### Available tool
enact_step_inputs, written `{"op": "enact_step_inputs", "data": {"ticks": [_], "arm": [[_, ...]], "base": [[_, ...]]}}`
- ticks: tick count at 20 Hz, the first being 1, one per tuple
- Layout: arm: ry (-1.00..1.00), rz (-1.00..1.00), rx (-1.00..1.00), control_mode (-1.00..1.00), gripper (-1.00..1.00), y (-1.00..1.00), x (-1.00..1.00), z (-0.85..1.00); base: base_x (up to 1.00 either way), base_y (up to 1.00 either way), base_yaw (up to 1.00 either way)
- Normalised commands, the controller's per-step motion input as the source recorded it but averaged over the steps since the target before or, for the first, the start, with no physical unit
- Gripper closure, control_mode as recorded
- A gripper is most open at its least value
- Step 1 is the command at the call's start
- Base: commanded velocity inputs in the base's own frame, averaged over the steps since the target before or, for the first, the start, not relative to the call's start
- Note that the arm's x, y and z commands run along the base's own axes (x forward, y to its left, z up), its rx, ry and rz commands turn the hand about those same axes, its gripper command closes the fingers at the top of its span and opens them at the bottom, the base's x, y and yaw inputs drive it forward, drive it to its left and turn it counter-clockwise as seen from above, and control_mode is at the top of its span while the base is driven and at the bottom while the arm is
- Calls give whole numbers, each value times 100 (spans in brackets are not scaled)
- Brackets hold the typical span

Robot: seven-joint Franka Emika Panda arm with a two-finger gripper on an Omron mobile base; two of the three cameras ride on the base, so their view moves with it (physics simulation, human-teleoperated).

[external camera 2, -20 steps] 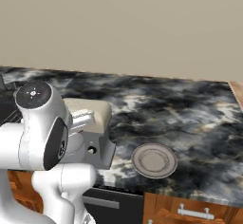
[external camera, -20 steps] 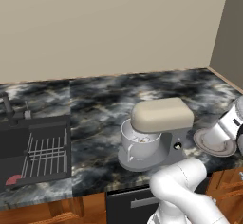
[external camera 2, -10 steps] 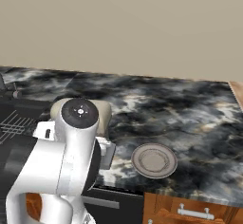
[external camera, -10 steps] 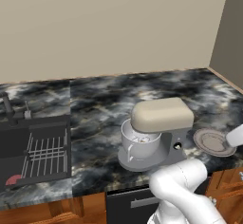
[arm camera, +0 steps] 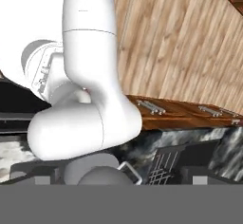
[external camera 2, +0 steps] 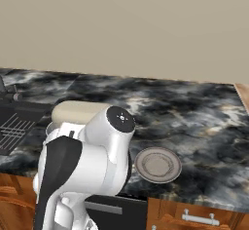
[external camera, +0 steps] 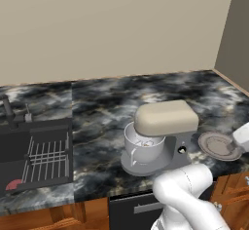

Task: Add butter and sugar cubes to the stand mixer bowl and then turn on the stand mixer to begin making frosting.

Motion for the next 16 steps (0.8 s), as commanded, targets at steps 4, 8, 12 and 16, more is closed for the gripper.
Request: {"op": "enact_step_inputs", "data": {"ticks": [4,8,12,16], "arm": [[8,0,8,-100,-100,26,43,-54],[-2,-1,6,-100,-100,6,29,-61],[-13,-4,10,-100,-100,0,8,-72],[-10,-3,10,-100,-100,2,14,-56]], "base": [[0,0,0],[0,0,0],[0,0,0],[0,0,0]]}}
